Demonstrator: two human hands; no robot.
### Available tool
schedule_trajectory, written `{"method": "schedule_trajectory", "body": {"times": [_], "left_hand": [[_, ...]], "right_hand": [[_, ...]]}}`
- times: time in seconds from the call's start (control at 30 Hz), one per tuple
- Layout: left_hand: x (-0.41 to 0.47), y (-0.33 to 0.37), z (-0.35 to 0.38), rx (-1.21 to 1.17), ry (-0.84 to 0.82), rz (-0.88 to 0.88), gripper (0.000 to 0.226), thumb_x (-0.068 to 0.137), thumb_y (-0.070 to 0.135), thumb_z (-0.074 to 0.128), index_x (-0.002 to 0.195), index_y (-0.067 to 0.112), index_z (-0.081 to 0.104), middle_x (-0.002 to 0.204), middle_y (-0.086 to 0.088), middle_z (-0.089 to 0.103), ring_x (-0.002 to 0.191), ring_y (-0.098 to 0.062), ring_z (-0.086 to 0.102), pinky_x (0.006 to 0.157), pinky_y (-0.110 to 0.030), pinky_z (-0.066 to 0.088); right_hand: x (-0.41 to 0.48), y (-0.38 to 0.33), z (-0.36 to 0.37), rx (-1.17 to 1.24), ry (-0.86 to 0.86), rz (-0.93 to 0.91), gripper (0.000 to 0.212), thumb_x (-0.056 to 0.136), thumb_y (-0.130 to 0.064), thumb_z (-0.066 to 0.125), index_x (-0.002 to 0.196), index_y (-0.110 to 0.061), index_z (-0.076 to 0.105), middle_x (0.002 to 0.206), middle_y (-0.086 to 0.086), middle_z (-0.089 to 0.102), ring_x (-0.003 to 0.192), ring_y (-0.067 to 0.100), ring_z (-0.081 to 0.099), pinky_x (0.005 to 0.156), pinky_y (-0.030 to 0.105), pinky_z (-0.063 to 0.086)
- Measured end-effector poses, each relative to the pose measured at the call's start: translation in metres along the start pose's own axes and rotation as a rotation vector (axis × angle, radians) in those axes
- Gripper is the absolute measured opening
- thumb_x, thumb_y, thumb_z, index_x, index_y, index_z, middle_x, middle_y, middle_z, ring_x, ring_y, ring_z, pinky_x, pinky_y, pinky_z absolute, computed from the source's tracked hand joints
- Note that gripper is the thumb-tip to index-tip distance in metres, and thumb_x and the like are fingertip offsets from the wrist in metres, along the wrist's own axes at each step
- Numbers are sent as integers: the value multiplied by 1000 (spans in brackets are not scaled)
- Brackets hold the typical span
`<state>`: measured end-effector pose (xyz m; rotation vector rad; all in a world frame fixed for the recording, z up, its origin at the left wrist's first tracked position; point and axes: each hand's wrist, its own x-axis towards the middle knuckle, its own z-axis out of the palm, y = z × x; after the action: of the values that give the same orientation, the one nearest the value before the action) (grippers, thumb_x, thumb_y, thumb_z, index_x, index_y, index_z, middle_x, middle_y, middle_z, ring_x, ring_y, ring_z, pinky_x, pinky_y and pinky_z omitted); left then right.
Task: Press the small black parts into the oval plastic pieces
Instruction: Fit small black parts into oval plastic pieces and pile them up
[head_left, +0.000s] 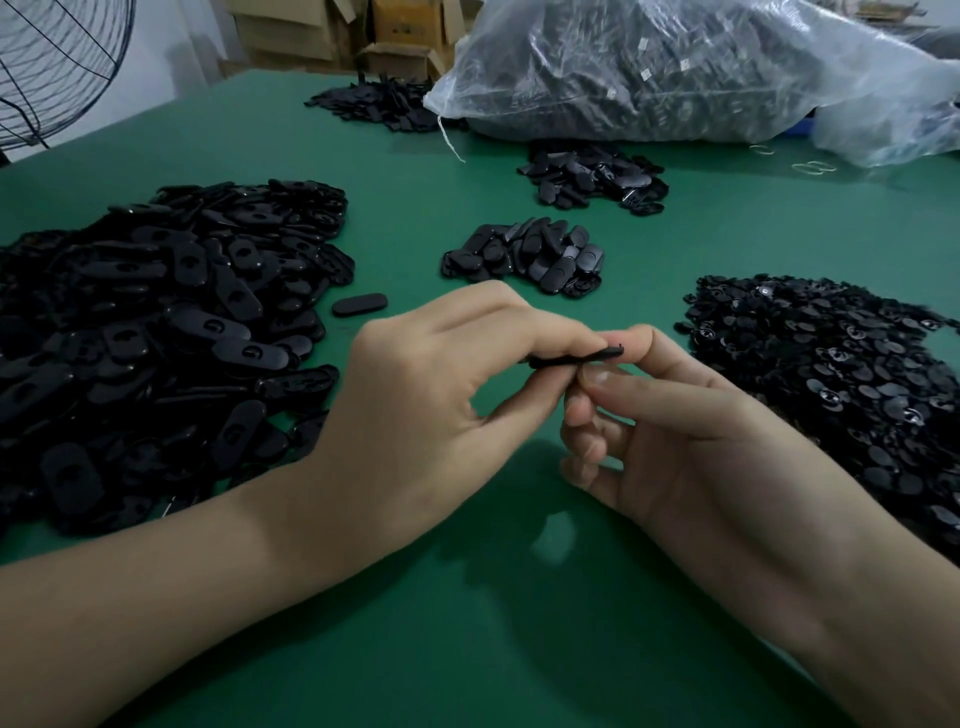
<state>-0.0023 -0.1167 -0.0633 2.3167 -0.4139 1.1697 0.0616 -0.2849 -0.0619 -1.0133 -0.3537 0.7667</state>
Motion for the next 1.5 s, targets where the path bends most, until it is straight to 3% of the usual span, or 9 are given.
{"method": "schedule_trajectory", "body": {"times": [0.47, 0.6, 0.77, 0.9, 0.97, 1.1, 1.23, 1.43, 1.5], "left_hand": [[4, -9, 2, -436, -169, -489, 21, 87, 3, 78, 101, 19, 76, 85, 5, 78, 83, -5, 76, 85, -20, 58], [14, -10, -2, -314, -367, -377, 54, 84, 15, 83, 133, 30, 67, 86, 6, 73, 86, -6, 74, 91, -17, 54], [30, -22, -9, -321, -533, -330, 53, 76, 19, 89, 126, 26, 72, 88, 4, 77, 80, -9, 76, 83, -29, 62], [48, -40, -14, -258, -426, -352, 58, 67, 41, 87, 122, 27, 74, 88, 9, 78, 77, -4, 76, 79, -23, 61], [63, -56, -13, -181, -401, -359, 56, 67, 47, 86, 118, 29, 75, 94, 11, 77, 82, -1, 75, 82, -22, 60], [88, -97, 11, 114, -440, -428, 46, 78, 53, 81, 118, 33, 73, 116, 7, 57, 106, -5, 62, 100, -32, 49], [98, -126, 39, 239, -492, -569, 46, 84, 59, 73, 125, 40, 68, 130, -1, 46, 131, -24, 44, 116, -52, 31], [105, -132, 47, 266, -595, -609, 63, 86, 64, 65, 144, 41, 55, 155, -4, 41, 147, -29, 29, 121, -58, 22], [112, -124, 34, 217, -589, -589, 68, 85, 66, 64, 145, 37, 54, 155, -4, 43, 145, -26, 37, 118, -51, 32]], "right_hand": [[8, 5, -8, -664, 179, -393, 10, 96, -16, 66, 90, -9, 66, 78, 7, 75, 57, 16, 64, 58, 19, 49], [10, 4, -15, -724, 241, -378, 15, 99, -24, 65, 88, -15, 69, 73, 6, 74, 54, 14, 61, 54, 19, 45], [12, 3, -18, -753, 242, -333, 14, 100, -26, 63, 92, -17, 71, 74, 5, 75, 54, 13, 59, 57, 23, 45], [13, -4, -24, -903, 338, -349, 16, 95, -34, 67, 109, -30, 62, 83, -4, 73, 72, 11, 66, 70, 30, 51], [12, -11, -30, -1151, 401, -418, 18, 93, -34, 68, 110, -33, 61, 84, -12, 67, 81, 6, 62, 71, 22, 48], [10, -19, -37, -1547, 468, -391, 20, 93, -32, 65, 112, -28, 58, 94, -16, 55, 99, 11, 49, 83, 30, 42], [8, -19, -37, -1618, 486, -408, 21, 94, -29, 64, 113, -25, 58, 98, -11, 54, 104, 12, 46, 86, 30, 42], [5, -24, -35, -1894, 573, -330, 31, 94, -40, 60, 121, -25, 64, 114, -3, 57, 119, 23, 44, 98, 46, 37], [4, -27, -38, -2002, 617, -255, 36, 94, -44, 58, 124, -25, 65, 119, 0, 55, 122, 27, 40, 96, 48, 33]]}}
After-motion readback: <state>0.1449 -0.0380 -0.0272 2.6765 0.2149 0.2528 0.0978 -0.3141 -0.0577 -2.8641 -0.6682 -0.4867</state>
